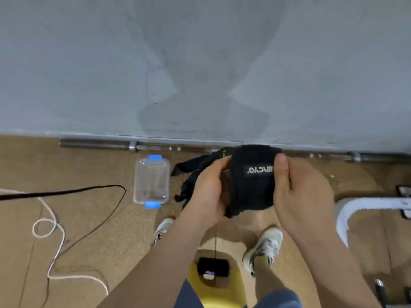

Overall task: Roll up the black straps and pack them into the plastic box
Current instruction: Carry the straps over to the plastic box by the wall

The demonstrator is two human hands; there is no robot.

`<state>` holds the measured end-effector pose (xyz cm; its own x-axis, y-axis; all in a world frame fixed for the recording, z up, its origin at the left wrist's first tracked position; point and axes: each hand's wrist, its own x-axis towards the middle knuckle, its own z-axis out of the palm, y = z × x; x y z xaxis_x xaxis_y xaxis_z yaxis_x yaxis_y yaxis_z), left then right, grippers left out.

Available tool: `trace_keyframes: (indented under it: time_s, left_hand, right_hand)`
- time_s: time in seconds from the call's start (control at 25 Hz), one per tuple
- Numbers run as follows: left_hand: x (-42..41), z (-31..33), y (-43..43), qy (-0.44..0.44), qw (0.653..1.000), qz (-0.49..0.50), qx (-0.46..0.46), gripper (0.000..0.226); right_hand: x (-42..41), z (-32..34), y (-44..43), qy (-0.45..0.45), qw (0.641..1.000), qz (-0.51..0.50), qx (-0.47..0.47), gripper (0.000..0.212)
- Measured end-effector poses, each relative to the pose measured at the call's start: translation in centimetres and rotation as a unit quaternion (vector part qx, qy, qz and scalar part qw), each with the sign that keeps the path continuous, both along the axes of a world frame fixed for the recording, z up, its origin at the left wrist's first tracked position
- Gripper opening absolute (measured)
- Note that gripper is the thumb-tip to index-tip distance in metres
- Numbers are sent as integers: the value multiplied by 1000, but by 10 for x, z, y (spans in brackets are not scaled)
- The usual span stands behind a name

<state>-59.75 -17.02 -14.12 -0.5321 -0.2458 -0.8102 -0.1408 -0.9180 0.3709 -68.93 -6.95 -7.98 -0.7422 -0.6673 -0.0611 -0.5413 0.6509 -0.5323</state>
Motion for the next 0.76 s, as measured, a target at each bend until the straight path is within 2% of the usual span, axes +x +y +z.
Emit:
trace_keyframes:
  time_s: [0.08,0.16,0.24,0.36,0.4,0.48,0.52,0.56,0.6,0.64,0.68,0.76]
  left_hand:
    - [-10,-11,7,43,999,17,-27,46]
    - [-23,-35,25,30,989,-41,-140,31]
    - [-28,-62,35,-79,964,-57,-248,21]
    - [-28,-114,32,-197,906,-78,-367,30]
    - [-22,-135,28,-221,869,-127,-425,32]
    - [-16,-175,14,-233,747,-257,-568,32]
    - [-12,-195,5,-229,673,-297,-637,32]
    - [-7,-217,-3,-230,618,-325,-678,34]
    - [-2,-238,-8,-241,588,-337,-694,37]
    - [3,-256,-11,-253,595,-340,-683,43]
    - [9,-273,-15,-240,650,-330,-641,49]
    - [13,-298,-12,-119,817,-314,-470,68]
  right_hand:
    - [-29,-21,13,14,999,47,-9,43]
    - [-58,-45,32,7,998,56,-3,39]
    - [-84,-65,50,-38,998,13,-43,36]
    - [-120,-103,69,-88,990,-65,-91,37]
    - [-126,-120,72,-83,991,-68,-79,38]
    - [-125,-158,69,-104,991,-61,-58,40]
    - [-120,-181,66,-134,988,-59,-48,41]
    - [-111,-204,63,-181,980,-69,-50,40]
    - [-101,-228,59,-249,961,-97,-72,38]
    - [-90,-250,54,-327,930,-134,-101,36]
    - [-78,-274,48,-410,887,-172,-124,33]
    - [-55,-319,35,-548,794,-216,-151,30]
